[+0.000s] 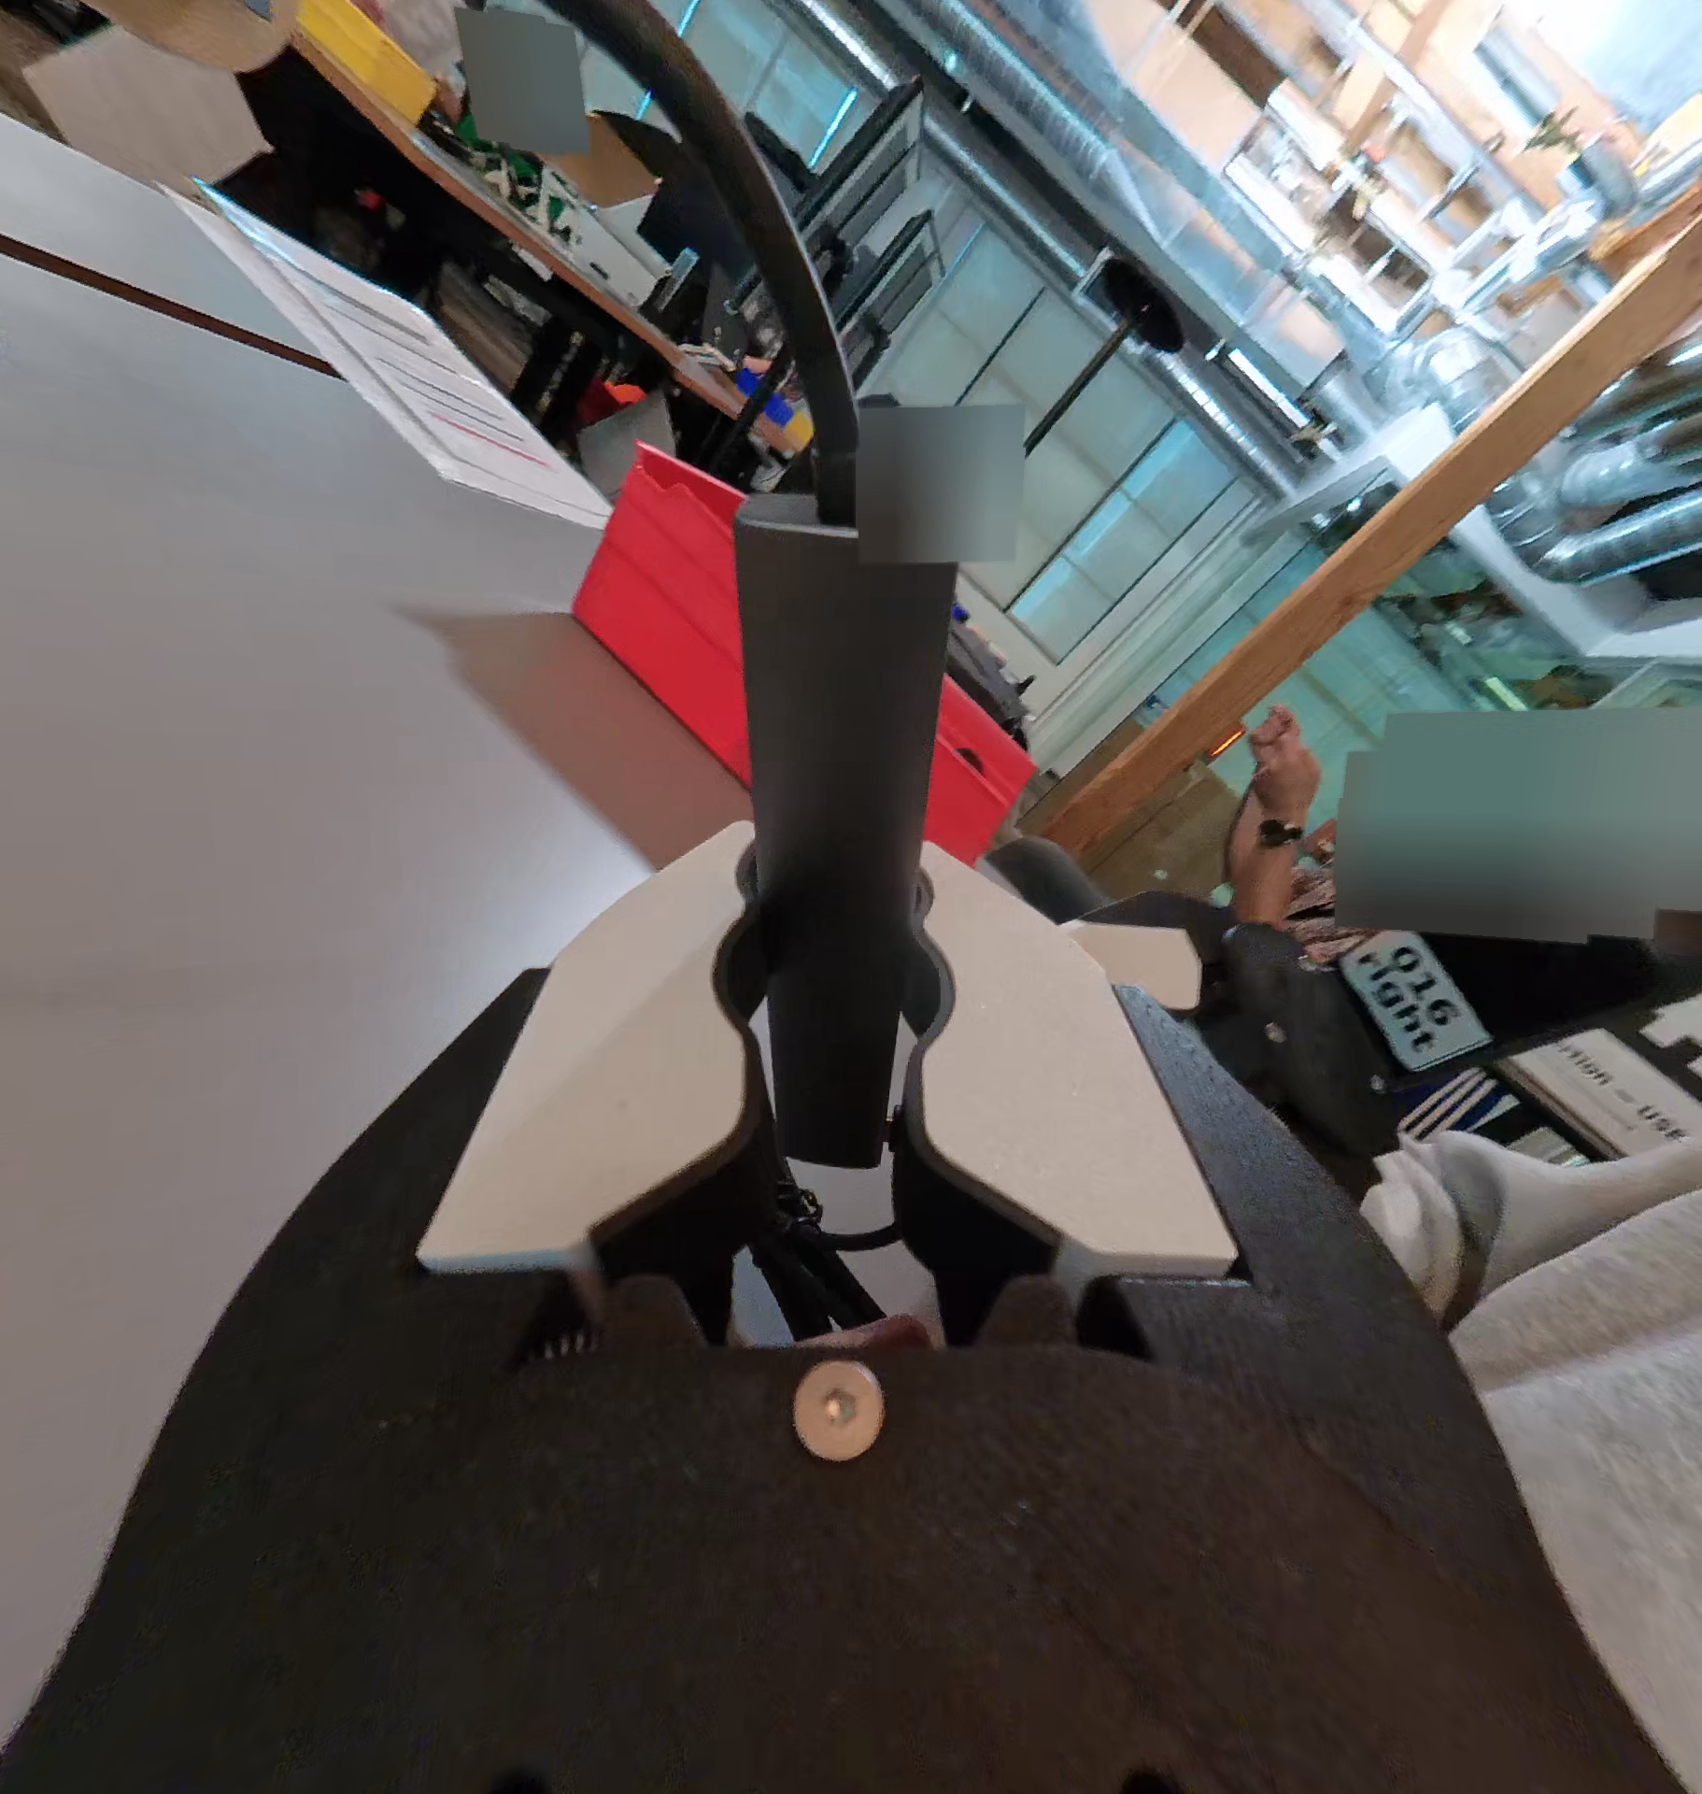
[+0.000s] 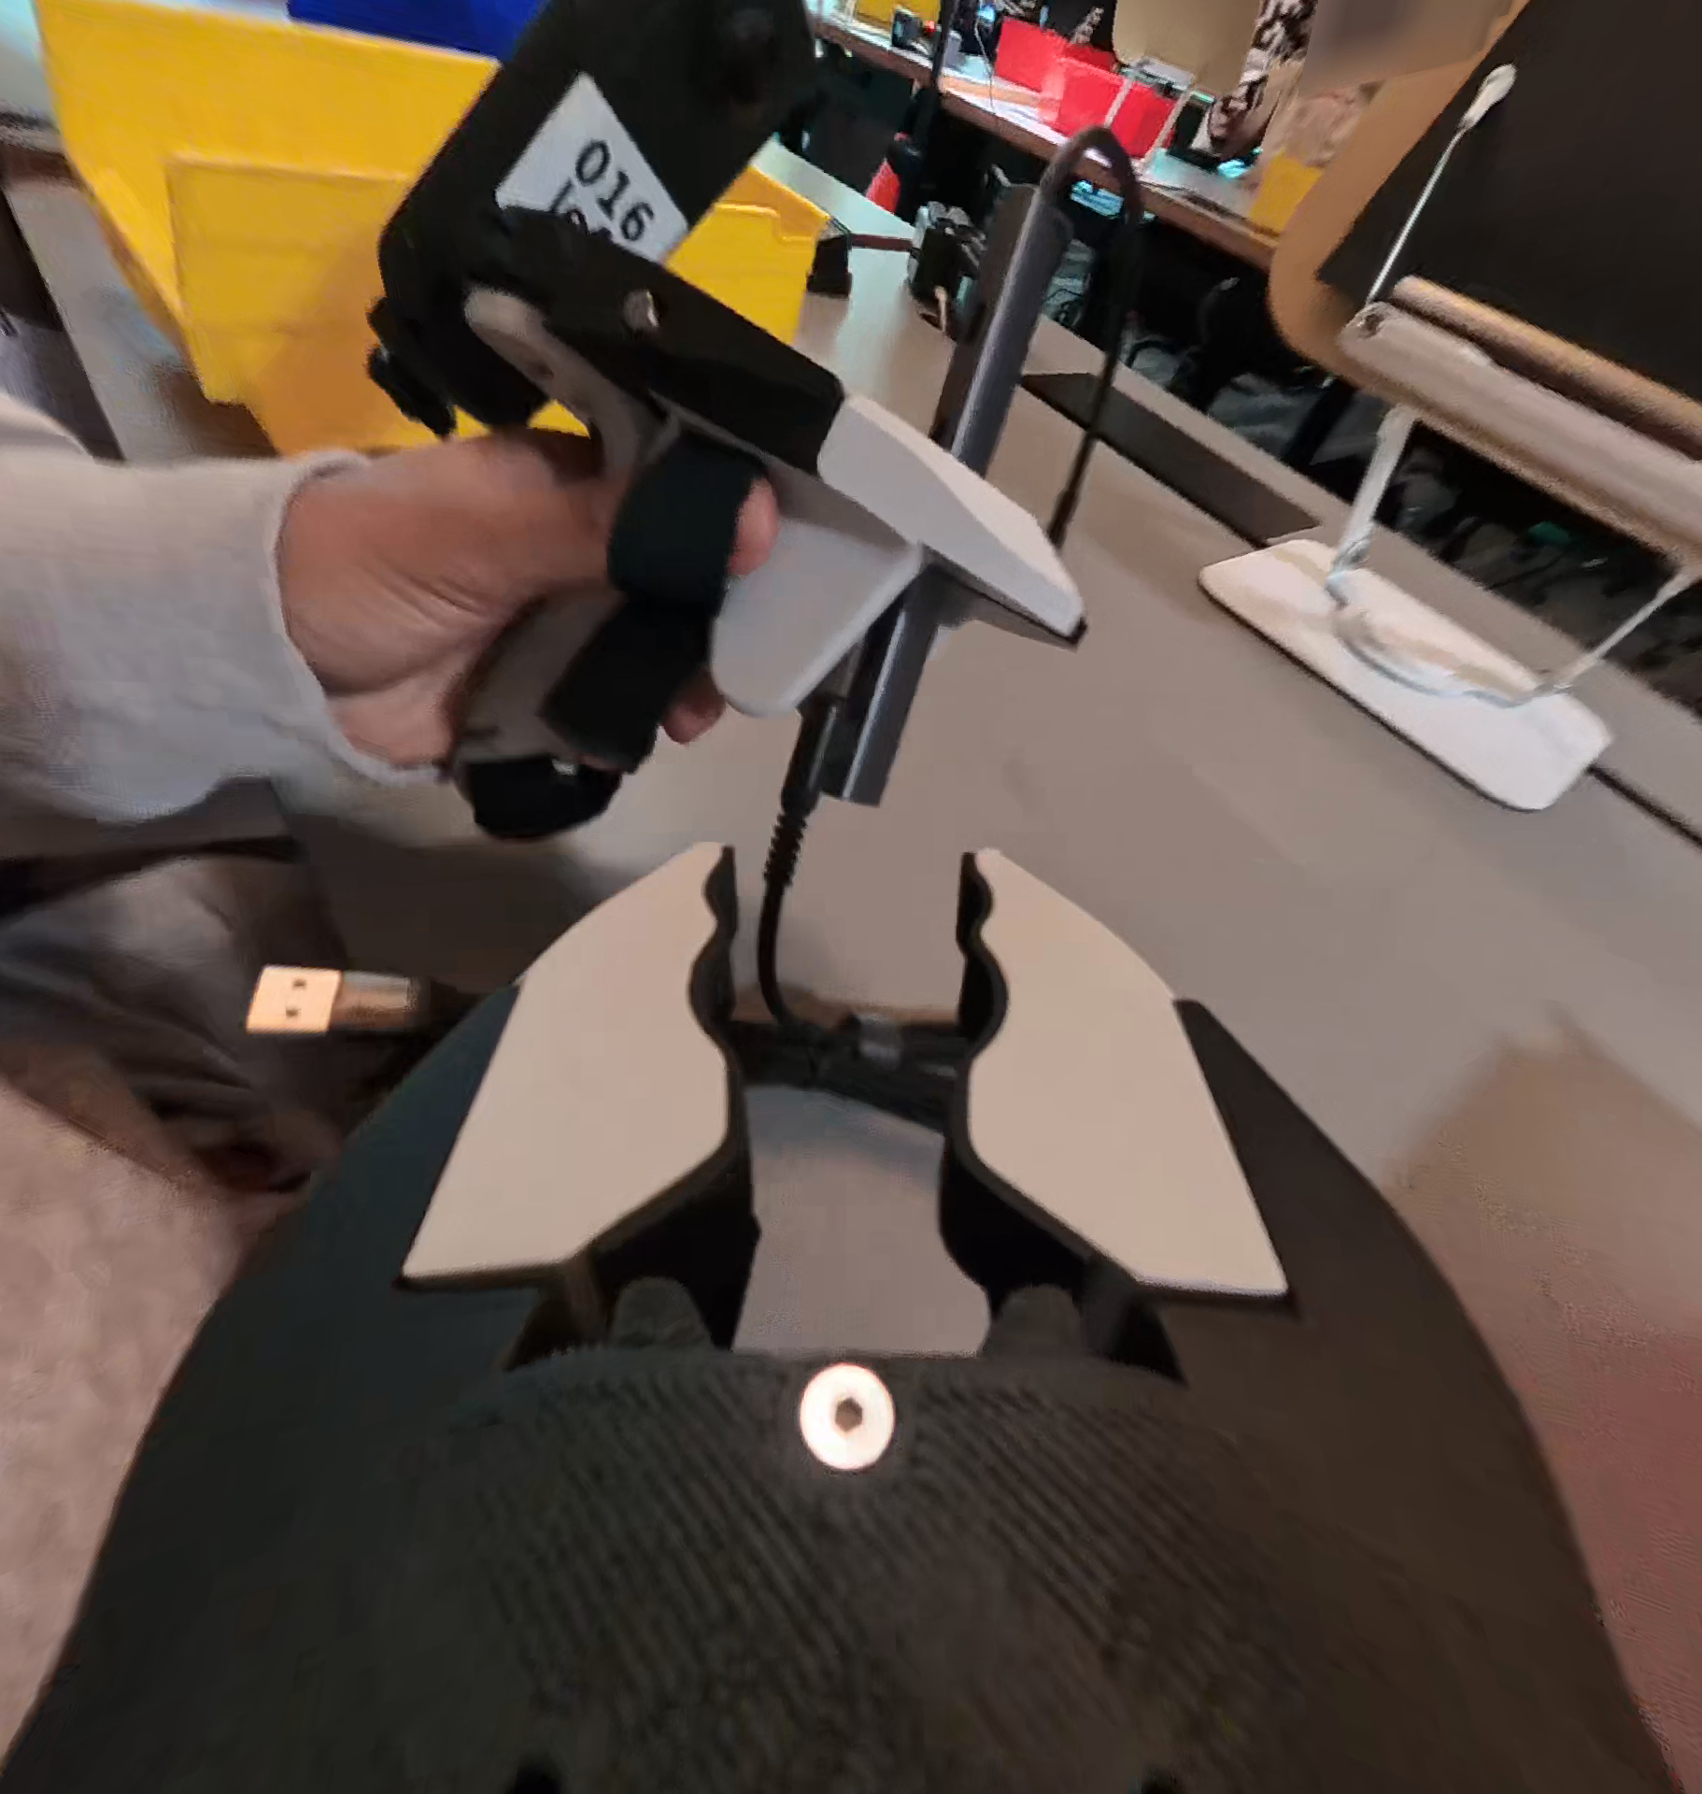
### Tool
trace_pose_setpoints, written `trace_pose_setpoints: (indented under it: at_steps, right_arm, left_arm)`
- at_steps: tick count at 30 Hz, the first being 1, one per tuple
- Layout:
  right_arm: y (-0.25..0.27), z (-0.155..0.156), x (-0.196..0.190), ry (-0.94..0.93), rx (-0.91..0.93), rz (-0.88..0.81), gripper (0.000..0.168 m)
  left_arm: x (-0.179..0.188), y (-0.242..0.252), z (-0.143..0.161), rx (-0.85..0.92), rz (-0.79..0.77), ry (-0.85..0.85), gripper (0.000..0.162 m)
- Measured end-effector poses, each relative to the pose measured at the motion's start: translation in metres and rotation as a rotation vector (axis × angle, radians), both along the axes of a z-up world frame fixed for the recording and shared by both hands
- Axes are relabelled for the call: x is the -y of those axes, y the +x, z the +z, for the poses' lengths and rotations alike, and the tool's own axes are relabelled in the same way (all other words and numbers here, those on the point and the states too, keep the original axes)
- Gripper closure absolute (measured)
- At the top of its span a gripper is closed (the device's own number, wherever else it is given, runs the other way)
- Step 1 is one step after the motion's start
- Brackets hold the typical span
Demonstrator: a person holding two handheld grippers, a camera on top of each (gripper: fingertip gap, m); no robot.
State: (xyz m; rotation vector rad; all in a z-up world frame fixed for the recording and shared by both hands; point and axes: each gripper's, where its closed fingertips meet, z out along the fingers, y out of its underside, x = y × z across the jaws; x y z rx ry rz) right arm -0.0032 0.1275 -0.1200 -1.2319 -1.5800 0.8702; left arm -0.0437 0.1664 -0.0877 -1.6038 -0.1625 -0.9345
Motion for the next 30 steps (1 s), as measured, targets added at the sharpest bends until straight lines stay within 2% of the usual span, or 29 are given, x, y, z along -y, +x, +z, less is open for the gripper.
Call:
trace_pose_setpoints:
  at_steps: [3, 5, 9, 13, 16, 17, 19, 20, 22, 23, 26, 30]
  right_arm:
    - [-0.007, -0.014, 0.001, -0.049, 0.065, -0.007, 0.114]
    - [-0.007, -0.028, -0.003, -0.040, 0.136, -0.020, 0.120]
    - [-0.002, -0.035, -0.007, -0.054, 0.183, -0.023, 0.168]
    - [0.002, -0.020, -0.023, 0.038, 0.127, -0.057, 0.167]
    - [0.003, -0.018, -0.019, 0.107, 0.098, -0.024, 0.165]
    - [0.003, -0.019, -0.013, 0.068, 0.092, 0.006, 0.164]
    - [0.003, -0.020, 0.007, -0.115, 0.081, 0.122, 0.146]
    - [0.003, -0.018, 0.014, -0.220, 0.079, 0.164, 0.144]
    - [0.005, -0.013, 0.019, -0.404, 0.079, 0.226, 0.147]
    - [0.007, -0.013, 0.018, -0.479, 0.083, 0.244, 0.155]
    - [0.010, -0.015, 0.017, -0.672, 0.116, 0.283, 0.154]
    - [0.010, -0.019, 0.019, -0.750, 0.144, 0.300, 0.147]
  left_arm:
    - [0.000, 0.015, 0.004, 0.079, -0.035, 0.018, 0.139]
    - [0.001, 0.026, 0.005, 0.124, -0.076, 0.025, 0.139]
    - [0.002, 0.028, 0.008, 0.098, -0.091, 0.089, 0.138]
    - [0.008, 0.032, 0.009, -0.020, -0.141, 0.160, 0.141]
    - [0.012, 0.035, 0.008, -0.054, -0.189, 0.174, 0.142]
    - [0.013, 0.036, 0.009, -0.054, -0.202, 0.187, 0.143]
    - [0.013, 0.039, 0.007, -0.078, -0.216, 0.185, 0.143]
    - [0.013, 0.039, 0.004, -0.097, -0.216, 0.173, 0.143]
    - [0.012, 0.039, 0.002, -0.093, -0.215, 0.156, 0.143]
    - [0.013, 0.040, 0.003, -0.079, -0.221, 0.156, 0.143]
    - [0.012, 0.041, 0.003, -0.038, -0.231, 0.140, 0.143]
    - [0.010, 0.041, 0.000, 0.033, -0.226, 0.104, 0.144]
